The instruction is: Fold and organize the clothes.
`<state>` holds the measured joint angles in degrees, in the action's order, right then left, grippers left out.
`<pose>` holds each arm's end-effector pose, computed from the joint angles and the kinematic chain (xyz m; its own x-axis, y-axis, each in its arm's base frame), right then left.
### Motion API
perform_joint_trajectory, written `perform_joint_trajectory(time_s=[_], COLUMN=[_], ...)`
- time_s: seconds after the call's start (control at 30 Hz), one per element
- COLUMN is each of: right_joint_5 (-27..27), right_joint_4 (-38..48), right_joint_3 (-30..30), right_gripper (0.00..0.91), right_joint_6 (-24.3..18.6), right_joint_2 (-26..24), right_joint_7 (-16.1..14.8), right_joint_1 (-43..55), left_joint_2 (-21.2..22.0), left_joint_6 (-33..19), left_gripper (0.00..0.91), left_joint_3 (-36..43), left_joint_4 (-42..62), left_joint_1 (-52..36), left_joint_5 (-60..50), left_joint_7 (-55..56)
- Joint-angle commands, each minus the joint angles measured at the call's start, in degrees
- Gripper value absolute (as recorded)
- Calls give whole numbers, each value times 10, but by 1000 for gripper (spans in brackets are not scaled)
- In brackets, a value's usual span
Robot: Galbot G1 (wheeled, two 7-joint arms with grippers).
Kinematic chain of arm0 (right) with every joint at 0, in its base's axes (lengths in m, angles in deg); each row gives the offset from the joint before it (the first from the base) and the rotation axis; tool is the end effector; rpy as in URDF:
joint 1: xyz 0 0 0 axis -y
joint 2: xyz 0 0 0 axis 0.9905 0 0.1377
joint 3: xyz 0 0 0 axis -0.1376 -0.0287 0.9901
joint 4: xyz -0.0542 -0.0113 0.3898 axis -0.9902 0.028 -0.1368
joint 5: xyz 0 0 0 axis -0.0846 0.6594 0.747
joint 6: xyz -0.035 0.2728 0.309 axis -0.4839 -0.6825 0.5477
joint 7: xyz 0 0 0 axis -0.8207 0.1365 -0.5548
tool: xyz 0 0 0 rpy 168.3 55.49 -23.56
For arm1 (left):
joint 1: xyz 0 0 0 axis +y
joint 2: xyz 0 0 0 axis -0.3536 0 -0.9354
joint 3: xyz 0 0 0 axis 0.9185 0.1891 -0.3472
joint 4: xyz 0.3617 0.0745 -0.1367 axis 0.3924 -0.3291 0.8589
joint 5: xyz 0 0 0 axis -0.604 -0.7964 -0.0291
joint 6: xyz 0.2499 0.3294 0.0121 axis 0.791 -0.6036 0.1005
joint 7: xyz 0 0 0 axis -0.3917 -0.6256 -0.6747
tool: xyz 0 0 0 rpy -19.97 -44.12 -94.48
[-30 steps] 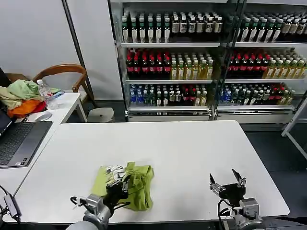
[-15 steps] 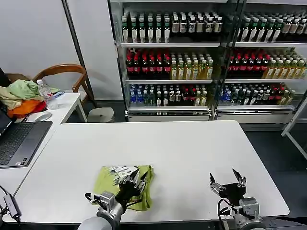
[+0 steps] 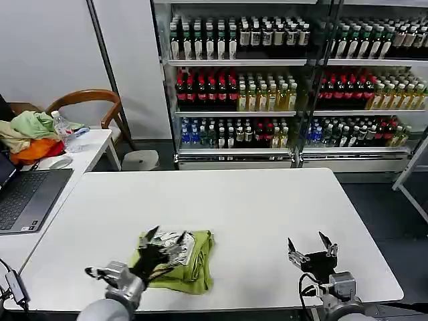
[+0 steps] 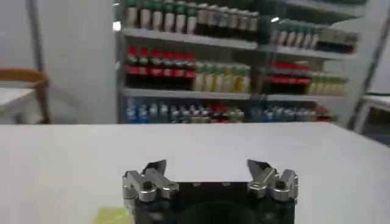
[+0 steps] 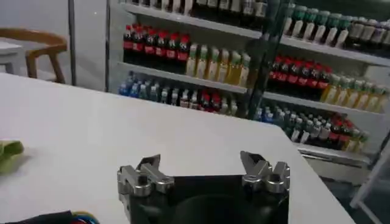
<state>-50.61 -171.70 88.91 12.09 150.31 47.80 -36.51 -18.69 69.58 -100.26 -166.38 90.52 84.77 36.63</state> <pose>0.2226 -0.0499 -0.2648 -0.9471 -0.0137 0.3208 -0.0807 0.9771 -0.1967 0.2597 0.0408 -0.3034 -0.9118 0.2430 0.3309 0.2273 0.9700 -0.0860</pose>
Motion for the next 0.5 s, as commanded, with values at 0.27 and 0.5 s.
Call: perform_joint_trajectory(time_s=[0.27,0.5], right_joint_5=[1,2], right_joint_4=[-6,-6], right_joint_3=[8,13], right_gripper=[907,907], right_joint_6=[-5,-5], right_joint_2=[-2,-8], right_joint_7=[-2,-2], right_joint_1=[0,-1], left_joint_2=[-26,-17], left_joint_6=[56,53], left_gripper=[907,40], left_joint_3=[-83,-74], left_joint_4=[86,86], left_joint_1=[28,29], left_joint_5=[117,132], left_joint_7=[26,30])
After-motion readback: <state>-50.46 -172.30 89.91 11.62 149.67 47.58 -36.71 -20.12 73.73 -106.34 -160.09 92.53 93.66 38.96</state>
